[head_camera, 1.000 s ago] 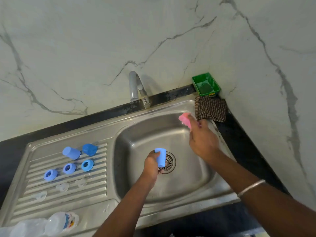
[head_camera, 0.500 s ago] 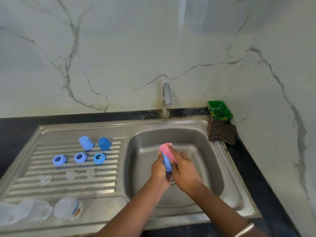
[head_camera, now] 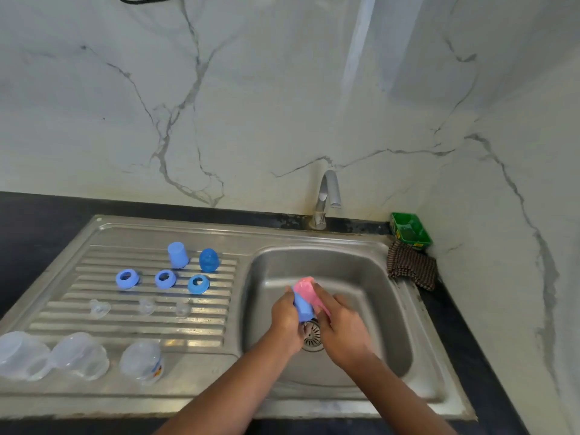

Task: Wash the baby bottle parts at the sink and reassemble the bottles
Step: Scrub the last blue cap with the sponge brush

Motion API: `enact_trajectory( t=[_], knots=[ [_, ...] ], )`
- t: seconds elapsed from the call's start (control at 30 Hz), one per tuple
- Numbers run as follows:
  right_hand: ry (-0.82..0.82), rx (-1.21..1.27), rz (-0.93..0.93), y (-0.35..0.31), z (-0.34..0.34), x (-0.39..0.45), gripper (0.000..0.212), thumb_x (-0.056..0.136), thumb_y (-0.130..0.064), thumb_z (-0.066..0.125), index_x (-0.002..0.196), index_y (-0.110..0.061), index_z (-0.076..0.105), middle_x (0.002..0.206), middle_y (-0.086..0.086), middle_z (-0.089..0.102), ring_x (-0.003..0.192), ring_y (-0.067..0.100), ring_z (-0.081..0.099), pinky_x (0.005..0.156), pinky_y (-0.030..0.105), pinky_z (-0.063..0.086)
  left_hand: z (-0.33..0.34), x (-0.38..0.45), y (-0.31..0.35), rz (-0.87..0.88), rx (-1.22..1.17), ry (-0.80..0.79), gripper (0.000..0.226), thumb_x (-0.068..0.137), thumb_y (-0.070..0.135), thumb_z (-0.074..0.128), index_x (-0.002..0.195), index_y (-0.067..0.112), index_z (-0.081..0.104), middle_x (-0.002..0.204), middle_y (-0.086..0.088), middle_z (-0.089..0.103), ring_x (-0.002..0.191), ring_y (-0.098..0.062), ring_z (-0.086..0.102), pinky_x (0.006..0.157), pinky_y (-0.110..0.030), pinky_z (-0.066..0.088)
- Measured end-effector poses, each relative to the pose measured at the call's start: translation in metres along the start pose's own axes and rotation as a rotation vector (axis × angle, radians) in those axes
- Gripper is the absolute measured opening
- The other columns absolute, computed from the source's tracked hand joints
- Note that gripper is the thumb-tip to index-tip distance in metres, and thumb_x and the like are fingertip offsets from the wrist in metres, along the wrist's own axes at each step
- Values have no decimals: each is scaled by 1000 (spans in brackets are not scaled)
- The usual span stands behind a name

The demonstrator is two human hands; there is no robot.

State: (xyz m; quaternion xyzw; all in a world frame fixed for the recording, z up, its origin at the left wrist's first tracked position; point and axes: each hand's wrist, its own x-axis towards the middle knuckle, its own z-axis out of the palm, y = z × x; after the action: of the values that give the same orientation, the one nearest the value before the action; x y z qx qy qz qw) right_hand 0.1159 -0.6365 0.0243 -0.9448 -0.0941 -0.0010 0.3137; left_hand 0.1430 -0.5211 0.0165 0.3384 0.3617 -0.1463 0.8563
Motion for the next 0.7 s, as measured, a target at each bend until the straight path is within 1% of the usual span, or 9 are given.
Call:
enact_trajectory(
  t=[0.13, 0.2, 0.27, 0.3, 0.37, 0.43, 0.5, 0.6, 0.7],
  knots=[
    [16, 41, 55, -10, -4, 16, 51, 101, -27, 45, 146, -49, 40, 103, -2, 63, 90, 17, 62, 74, 27, 48, 3, -6, 2, -7, -18, -90, 35, 100, 46, 48, 100, 15, 62, 85, -6, 65, 77, -21, 59, 75, -32, 42],
    [35, 119, 25, -16, -4, 12, 47, 102, -27, 45, 143, -50, 44, 111, -8, 70, 97, 11, 65, 75, 15, 47, 4, -8, 6, 70, -56, -176, 30, 99, 38, 54, 104, 10, 64, 81, -7, 68, 72, -20, 65, 68, -29, 51],
    [44, 177, 1, -19, -4, 5, 47, 103, -28, 47, 145, -48, 43, 116, -18, 67, 100, -1, 62, 76, 0, 40, 5, -9, 7, 109, -66, -200, 27, 97, 33, 59, 99, 8, 66, 74, -7, 69, 63, -18, 68, 59, -28, 54],
    [57, 180, -15, -18, -4, 1, 48, 103, -28, 49, 146, -47, 42, 115, -19, 65, 99, -5, 60, 76, -1, 38, 5, -9, 7, 105, -69, -197, 30, 95, 36, 60, 96, 7, 66, 72, -7, 68, 61, -18, 67, 60, -29, 54],
    [74, 156, -48, -13, -2, -7, 49, 102, -24, 52, 146, -42, 43, 116, -13, 67, 101, 1, 62, 80, 5, 42, 5, -8, 8, 81, -109, -205, 38, 94, 44, 60, 90, 6, 65, 71, -8, 65, 59, -19, 65, 63, -31, 52],
    [63, 109, -56, -6, 1, -16, 50, 99, -22, 55, 145, -40, 46, 113, -4, 68, 101, 13, 64, 82, 19, 48, 4, -4, 12, 66, -119, -206, 42, 93, 48, 57, 84, 8, 59, 67, -8, 61, 55, -19, 62, 59, -30, 52],
    [47, 87, -33, -2, 1, -22, 52, 96, -21, 56, 143, -43, 47, 108, -3, 68, 98, 16, 64, 79, 27, 50, 0, -2, 14, 50, -52, -217, 42, 93, 50, 56, 82, 10, 58, 65, -7, 60, 52, -18, 60, 57, -28, 49],
    [77, 96, 31, -2, -2, -9, 50, 97, -24, 53, 144, -41, 48, 112, -3, 69, 99, 16, 65, 81, 31, 52, -3, -5, 12, -15, 24, -249, 44, 95, 53, 53, 90, 10, 63, 70, -7, 66, 56, -19, 63, 57, -29, 50],
    [104, 99, 76, -7, -8, 12, 42, 99, -25, 49, 140, -34, 53, 113, -3, 70, 101, 19, 65, 80, 31, 51, -2, -10, 9, -52, -11, -280, 47, 98, 50, 49, 107, 6, 61, 84, -11, 66, 69, -23, 64, 67, -34, 49]
  ],
)
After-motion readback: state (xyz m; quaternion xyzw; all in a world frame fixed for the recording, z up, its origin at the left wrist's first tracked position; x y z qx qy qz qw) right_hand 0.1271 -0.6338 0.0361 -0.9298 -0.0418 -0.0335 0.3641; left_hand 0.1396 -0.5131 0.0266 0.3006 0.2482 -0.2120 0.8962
